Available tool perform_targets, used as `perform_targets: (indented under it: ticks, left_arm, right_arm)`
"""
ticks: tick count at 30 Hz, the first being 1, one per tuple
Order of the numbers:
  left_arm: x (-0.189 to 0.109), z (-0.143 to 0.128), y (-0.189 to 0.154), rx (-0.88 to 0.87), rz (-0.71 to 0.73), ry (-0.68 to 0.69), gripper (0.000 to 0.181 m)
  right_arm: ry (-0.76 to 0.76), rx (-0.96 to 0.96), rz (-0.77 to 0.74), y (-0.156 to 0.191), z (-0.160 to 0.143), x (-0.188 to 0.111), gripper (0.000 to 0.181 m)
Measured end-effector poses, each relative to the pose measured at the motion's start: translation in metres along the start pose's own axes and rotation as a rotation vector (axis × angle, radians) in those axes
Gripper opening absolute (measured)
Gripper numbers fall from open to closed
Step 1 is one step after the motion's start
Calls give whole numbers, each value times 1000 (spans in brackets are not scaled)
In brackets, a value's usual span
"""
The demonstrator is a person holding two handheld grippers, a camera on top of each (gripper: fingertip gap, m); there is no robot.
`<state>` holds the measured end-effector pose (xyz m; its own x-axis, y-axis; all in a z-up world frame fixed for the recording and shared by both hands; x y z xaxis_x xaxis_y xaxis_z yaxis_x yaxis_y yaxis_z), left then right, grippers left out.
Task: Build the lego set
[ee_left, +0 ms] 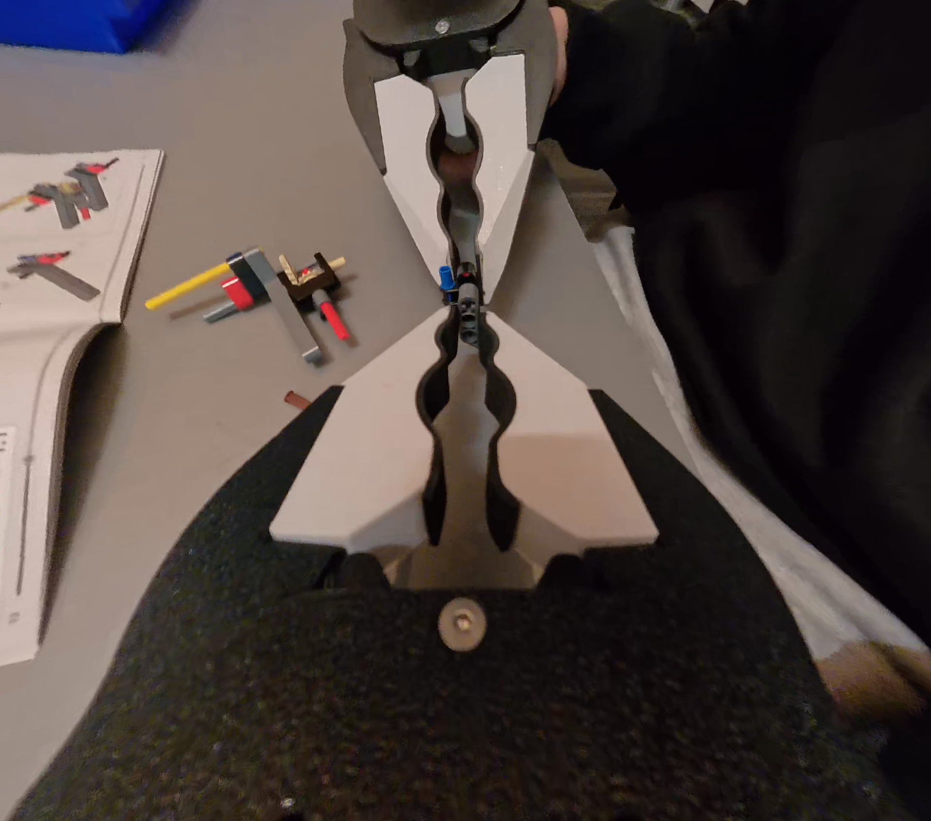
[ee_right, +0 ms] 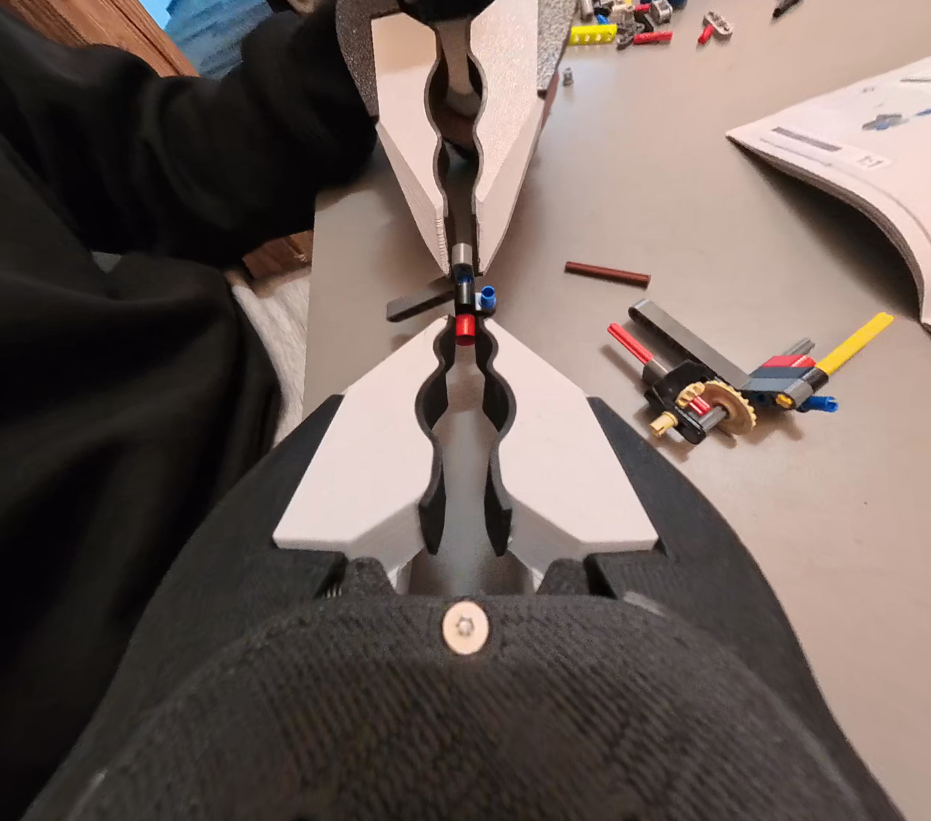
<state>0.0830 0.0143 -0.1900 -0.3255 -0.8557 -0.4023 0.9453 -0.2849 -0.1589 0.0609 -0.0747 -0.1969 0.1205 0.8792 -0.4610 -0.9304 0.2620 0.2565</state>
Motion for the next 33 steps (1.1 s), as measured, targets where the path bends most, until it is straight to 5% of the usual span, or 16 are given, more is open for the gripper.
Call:
perform_targets:
  ticks: [7, 12, 23, 33]
  left_arm:
    - [-9, 8, -6, 53, -46, -103, 5]
    - [-8, 11, -7, 114, -20, -104, 5]
    - [-2, 27, -14, 318, 239, 247, 5]
    - [5, 18, -5, 188, 127, 82, 5]
  right_arm:
    - [-91, -43, 34, 8, 11, -2, 6]
    - [21, -128, -85, 13, 17, -6, 6]
    - [233, -365, -360, 18, 24, -12, 5]
    - [215, -313, -292, 12, 19, -10, 5]
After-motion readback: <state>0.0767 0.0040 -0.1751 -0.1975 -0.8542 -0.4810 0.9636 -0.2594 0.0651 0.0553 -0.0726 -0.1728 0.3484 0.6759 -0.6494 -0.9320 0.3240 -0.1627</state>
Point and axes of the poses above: each gripper's, where its closed fingertips meet, x out along the fingers, z out of its top, y = z × x across the jaws, the point moved 5 cm from there along -x, back along the fingers, and after that the axes turned 3 degrees about -z, right-handed, at the moved point
